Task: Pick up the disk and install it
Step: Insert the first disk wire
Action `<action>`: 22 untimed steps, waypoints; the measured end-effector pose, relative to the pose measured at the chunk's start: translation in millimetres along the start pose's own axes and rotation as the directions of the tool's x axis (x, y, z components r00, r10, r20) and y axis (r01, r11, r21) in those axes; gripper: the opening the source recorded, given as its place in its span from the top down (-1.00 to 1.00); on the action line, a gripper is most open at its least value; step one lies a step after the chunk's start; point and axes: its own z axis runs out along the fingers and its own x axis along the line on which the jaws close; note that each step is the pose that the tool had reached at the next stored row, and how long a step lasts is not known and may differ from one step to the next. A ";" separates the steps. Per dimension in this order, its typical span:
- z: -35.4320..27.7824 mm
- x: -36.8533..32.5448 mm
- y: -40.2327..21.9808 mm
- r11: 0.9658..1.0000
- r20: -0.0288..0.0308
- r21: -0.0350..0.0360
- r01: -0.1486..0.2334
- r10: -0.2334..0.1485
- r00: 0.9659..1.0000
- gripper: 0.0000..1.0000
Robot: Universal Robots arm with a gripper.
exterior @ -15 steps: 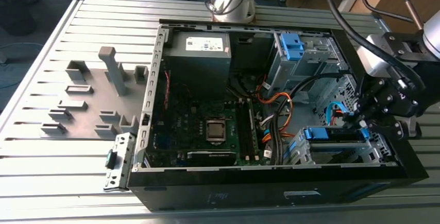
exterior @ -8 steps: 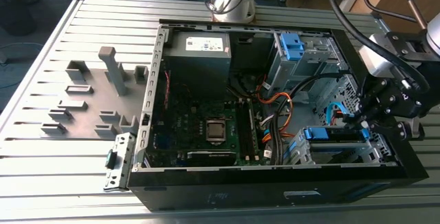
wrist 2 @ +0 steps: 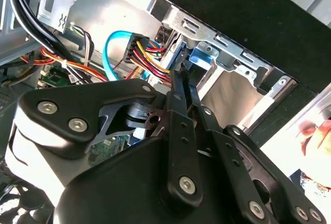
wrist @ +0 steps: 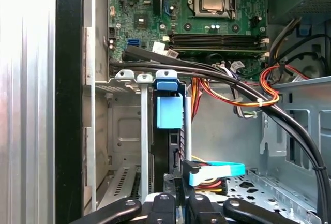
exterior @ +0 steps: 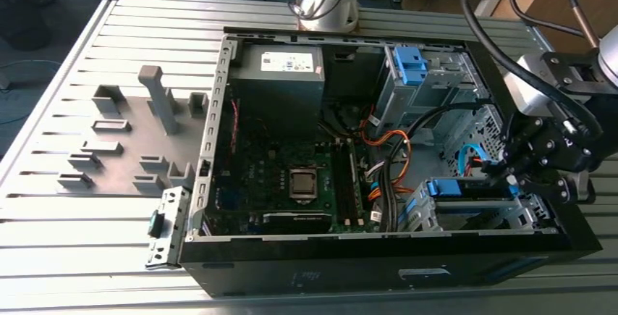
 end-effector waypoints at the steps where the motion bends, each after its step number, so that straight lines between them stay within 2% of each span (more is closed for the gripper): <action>1: 0.7 0.0 -0.1 1.000 0.000 0.000 0.000 0.000 1.000 0.67; 11: 4.0 0.2 -0.2 1.000 0.000 -0.001 0.000 0.000 1.000 0.67; 14: 1.1 0.0 -0.2 1.000 0.002 -0.001 0.000 0.000 1.000 0.67; 16: -2.3 -0.2 -0.1 1.000 0.000 0.000 0.000 0.000 1.000 0.67; 20: -3.1 -0.3 0.1 1.000 0.001 0.000 0.000 0.000 1.000 0.67; 22: -2.7 -0.3 0.3 1.000 0.004 0.000 0.000 0.000 1.000 0.67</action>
